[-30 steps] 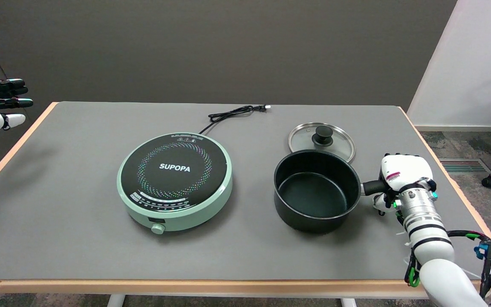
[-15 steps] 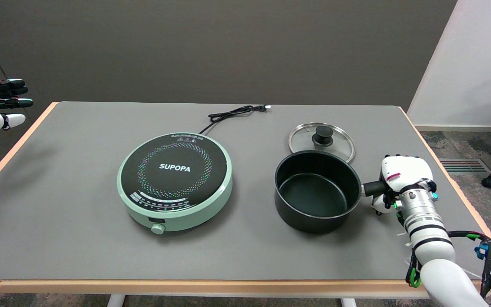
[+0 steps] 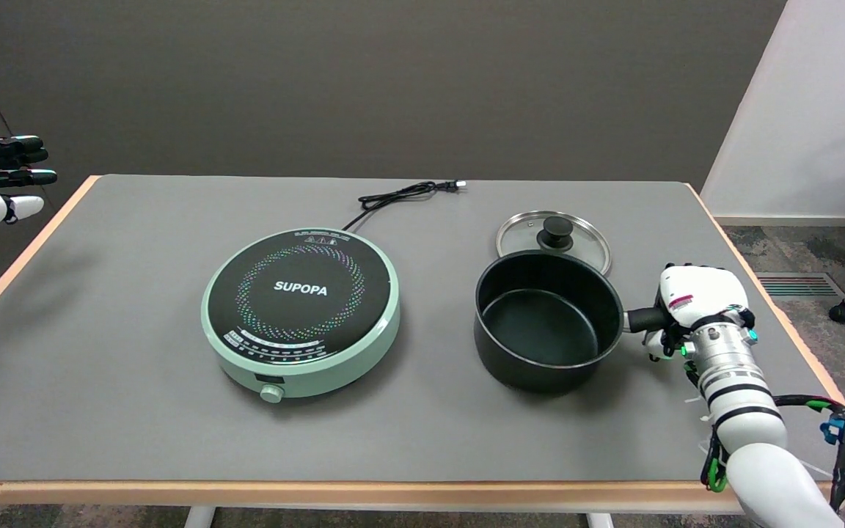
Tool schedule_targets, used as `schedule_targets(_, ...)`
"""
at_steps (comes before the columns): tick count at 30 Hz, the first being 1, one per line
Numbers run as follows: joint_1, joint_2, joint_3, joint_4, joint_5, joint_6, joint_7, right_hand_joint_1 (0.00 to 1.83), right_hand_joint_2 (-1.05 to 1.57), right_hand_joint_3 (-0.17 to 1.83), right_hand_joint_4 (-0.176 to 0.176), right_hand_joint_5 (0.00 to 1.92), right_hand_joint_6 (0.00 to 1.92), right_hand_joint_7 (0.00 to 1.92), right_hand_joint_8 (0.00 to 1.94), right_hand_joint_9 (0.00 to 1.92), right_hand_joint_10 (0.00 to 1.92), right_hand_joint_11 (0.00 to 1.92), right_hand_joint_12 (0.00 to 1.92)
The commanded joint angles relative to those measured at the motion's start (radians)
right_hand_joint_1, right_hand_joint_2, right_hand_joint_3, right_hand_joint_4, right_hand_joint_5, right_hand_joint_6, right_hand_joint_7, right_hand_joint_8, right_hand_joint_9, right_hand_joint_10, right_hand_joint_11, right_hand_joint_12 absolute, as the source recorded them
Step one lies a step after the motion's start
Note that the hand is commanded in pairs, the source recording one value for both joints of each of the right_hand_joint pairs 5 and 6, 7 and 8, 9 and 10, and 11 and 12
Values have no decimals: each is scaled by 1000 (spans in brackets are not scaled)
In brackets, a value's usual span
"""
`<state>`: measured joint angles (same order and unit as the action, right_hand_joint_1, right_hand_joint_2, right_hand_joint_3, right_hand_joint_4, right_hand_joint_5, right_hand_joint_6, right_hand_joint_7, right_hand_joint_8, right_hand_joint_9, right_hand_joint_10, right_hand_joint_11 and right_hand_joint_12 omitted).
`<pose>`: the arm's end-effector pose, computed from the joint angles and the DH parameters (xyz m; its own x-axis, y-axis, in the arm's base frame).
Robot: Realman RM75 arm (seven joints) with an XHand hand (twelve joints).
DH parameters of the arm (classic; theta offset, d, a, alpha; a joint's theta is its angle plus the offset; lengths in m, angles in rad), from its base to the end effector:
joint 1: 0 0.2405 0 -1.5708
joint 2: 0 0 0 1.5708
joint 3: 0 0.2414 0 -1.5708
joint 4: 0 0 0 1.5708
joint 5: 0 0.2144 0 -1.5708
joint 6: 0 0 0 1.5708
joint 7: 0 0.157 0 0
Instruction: Pick up the soup pot.
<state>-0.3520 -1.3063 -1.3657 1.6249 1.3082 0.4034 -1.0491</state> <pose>-0.2710 -0.2603 0.4209 0.9941 -0.0603 -0.0898 0.1079 0.4945 0.8625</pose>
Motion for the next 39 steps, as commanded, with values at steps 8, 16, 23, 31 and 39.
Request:
schedule_targets(8,-4,34,16,109,-3,-60,73,998,1090,1195,-42,1920,1920,1920,1920,1920,1920,1920,1920)
schedule_targets(16,78,74,43,161,42,-134,77,1001,1091,1217,-46,1918,1918,1918,1918,1918,1918,1918,1918)
schedule_targets(23,227,150,23,136,92,-186,77,1003,1096,1222,-48,1913,1913,1913,1913,1913,1913,1913,1913)
schedule_targets(31,414,198,-39,28,154,-184,95,1002,1105,1228,-50,1907,1907,1907,1907,1907,1907,1907,1907)
schedule_targets(39,617,254,-46,-45,150,-226,131,1000,1115,1223,-55,1893,1893,1893,1893,1893,1893,1893,1893)
